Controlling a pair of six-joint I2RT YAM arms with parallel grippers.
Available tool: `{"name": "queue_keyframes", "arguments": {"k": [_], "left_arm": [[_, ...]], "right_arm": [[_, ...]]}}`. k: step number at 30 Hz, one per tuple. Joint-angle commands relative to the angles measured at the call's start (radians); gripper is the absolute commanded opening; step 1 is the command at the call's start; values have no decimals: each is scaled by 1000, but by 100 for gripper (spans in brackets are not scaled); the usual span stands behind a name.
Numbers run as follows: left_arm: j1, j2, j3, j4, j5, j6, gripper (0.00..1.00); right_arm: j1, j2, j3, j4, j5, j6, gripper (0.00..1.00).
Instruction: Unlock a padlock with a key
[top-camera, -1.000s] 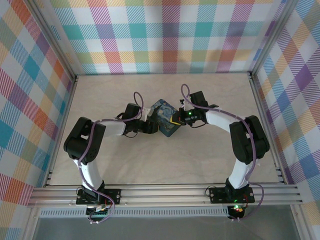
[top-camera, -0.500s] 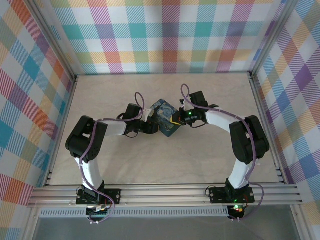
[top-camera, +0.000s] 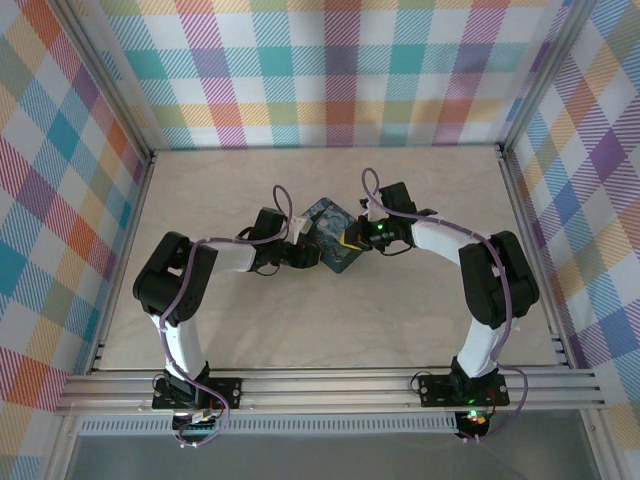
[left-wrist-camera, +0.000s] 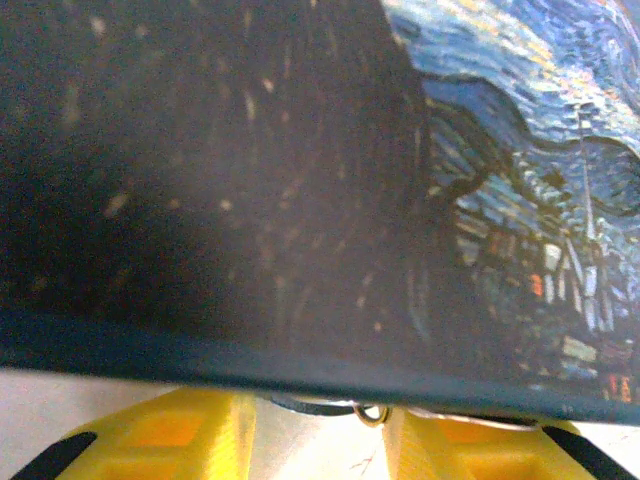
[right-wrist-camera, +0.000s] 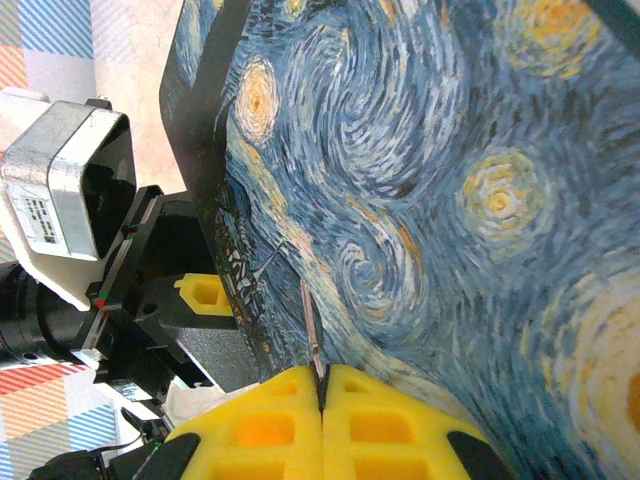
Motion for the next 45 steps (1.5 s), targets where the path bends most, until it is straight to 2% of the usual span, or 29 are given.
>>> {"name": "queue_keyframes", "arguments": {"k": [1,29,45], "left_arm": [[-22,8,7,38,7,-4,38],[-54,16,18,-2,-43,18,39],[-64,9,18,35,-56,-22,30]], "right_arm": [[7,12,-13,-41,19,-19,0],[7,13,-5,-40,17,-18,0],[7,-24,-26,5,17,-14,0]]}}
